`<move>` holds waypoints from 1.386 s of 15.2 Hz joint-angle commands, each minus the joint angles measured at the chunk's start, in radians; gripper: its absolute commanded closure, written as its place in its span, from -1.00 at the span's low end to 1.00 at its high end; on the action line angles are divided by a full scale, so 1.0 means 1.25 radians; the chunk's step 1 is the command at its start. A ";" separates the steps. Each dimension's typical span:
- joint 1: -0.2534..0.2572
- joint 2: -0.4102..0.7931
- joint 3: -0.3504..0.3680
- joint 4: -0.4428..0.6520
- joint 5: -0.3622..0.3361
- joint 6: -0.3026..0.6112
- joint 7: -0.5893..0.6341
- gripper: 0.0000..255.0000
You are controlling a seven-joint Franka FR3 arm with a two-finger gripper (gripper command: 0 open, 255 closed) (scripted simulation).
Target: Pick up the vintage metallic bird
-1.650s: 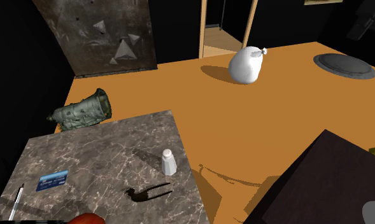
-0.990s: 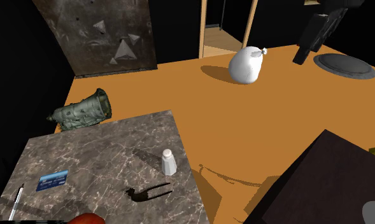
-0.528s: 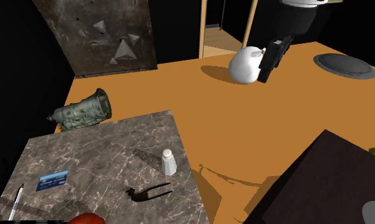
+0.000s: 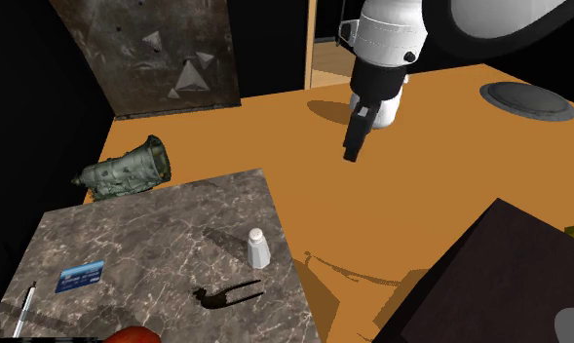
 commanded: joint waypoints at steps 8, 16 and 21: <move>0.058 0.216 0.056 0.124 -0.013 0.094 -0.065 -1.00; 0.115 0.393 0.100 0.248 -0.055 0.146 -0.110 -1.00; 0.158 0.501 0.120 0.334 -0.089 0.165 -0.136 -1.00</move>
